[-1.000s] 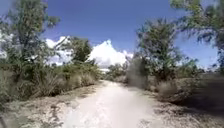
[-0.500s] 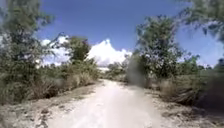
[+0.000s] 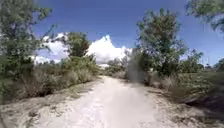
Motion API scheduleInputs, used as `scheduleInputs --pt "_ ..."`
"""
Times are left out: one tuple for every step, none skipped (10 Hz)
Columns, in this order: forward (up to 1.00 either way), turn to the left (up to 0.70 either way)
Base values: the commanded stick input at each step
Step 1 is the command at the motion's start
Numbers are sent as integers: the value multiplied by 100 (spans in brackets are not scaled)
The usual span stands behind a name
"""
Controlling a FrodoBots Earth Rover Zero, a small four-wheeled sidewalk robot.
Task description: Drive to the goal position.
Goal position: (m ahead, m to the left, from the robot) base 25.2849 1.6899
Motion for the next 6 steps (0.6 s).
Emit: scheduleInputs --pt "44 2" --pt "44 2" --pt "44 2" --pt "44 2" --pt "44 2" --pt "44 2"
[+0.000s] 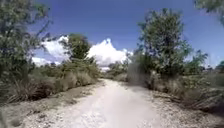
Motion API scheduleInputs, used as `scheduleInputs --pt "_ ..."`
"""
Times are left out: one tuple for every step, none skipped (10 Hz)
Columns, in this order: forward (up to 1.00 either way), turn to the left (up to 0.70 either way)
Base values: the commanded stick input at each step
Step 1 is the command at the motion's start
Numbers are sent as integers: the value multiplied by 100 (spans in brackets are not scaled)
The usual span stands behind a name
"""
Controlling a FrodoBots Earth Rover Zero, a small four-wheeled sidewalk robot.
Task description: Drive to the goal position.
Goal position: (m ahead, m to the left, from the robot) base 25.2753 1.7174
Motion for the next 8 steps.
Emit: scheduleInputs --pt "44 2" --pt "44 2" --pt "44 2" --pt "44 2" --pt "44 2" --pt "44 2" --pt "44 2" --pt "44 2"
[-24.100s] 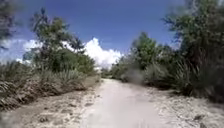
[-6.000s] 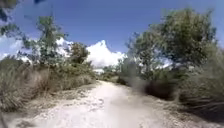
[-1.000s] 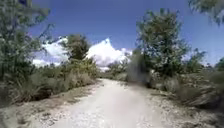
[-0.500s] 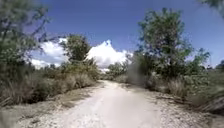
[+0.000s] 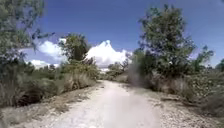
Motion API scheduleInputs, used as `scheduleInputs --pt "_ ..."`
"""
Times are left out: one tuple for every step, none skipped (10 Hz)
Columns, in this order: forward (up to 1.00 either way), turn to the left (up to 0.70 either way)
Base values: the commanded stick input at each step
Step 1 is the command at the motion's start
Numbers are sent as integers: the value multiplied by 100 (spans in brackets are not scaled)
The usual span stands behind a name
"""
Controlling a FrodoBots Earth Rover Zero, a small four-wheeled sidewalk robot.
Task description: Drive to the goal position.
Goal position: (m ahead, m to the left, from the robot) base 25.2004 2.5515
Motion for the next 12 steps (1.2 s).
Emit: scheduleInputs --pt "44 2" --pt "44 2" --pt "44 2" --pt "44 2" --pt "44 2" --pt "44 2" --pt "44 2" --pt "44 2" --pt "44 2" --pt "44 2" --pt "44 2" --pt "44 2"
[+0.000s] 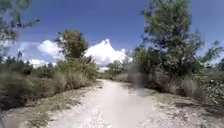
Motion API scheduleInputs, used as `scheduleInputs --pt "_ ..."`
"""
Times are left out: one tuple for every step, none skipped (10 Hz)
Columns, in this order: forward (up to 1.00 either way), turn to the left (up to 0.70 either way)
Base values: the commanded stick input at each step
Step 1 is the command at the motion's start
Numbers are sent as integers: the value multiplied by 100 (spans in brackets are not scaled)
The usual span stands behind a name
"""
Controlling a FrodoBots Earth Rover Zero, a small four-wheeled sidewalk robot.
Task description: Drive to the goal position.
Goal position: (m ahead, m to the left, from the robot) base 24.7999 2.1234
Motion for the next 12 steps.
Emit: scheduleInputs --pt "44 2" --pt "44 2" --pt "44 2" --pt "44 2" --pt "44 2" --pt "44 2" --pt "44 2" --pt "44 2" --pt "44 2" --pt "44 2" --pt "44 2" --pt "44 2"
